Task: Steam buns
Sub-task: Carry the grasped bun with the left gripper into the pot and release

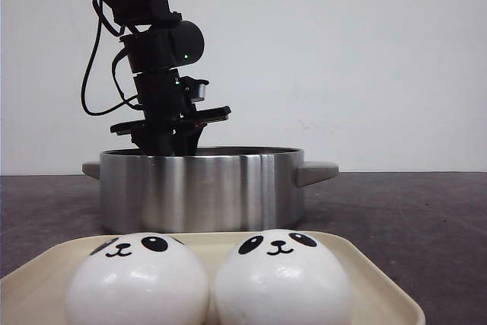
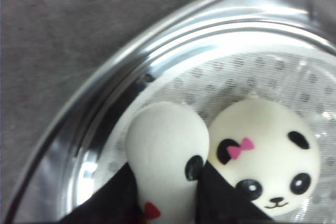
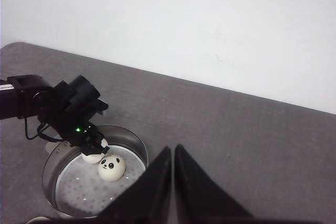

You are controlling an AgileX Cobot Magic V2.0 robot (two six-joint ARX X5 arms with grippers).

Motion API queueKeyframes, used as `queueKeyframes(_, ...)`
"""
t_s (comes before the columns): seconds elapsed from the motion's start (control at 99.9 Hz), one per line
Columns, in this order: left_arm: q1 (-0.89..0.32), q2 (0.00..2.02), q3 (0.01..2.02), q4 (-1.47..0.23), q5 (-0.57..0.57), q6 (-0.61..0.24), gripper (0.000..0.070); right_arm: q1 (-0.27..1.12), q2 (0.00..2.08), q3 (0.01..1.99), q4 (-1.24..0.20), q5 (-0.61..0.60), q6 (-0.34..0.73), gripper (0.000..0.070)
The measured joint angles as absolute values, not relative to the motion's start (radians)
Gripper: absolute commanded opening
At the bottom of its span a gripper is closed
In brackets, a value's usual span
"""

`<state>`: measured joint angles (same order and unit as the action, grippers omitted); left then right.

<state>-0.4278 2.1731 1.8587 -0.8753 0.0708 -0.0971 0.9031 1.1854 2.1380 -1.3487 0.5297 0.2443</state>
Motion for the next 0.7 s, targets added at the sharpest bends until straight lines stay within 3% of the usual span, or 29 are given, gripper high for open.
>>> queueKeyframes(0.1,-0.433,2.173,1.859,-0.871,0.078,-0.097,0.001,0.903,1.185,2.138,-1.349,0.53,0.245,0.0001)
queueKeyframes(0.18,-0.436,2.173,1.859,-0.871,0.078,-0.097,0.0062,0.903,1.185,2.138,-1.349,0.53,0.245,0.0001)
queueKeyframes(0.4,-0.436,2.173,1.859,-0.876,0.078,-0.137,0.0451,0.903,1.185,2.138,-1.349,0.539,0.245,0.0001)
queueKeyframes(0.621,-0.44,2.173,1.877,-0.901,0.081,-0.147,0.0666,0.903,1.186,2.138,-1.349,0.539,0.249,0.0001)
queueKeyframes(0.701,-0.443,2.174,1.908,-0.909,0.081,-0.148,0.0689,0.903,1.185,2.138,-1.349,0.539,0.25,0.0001)
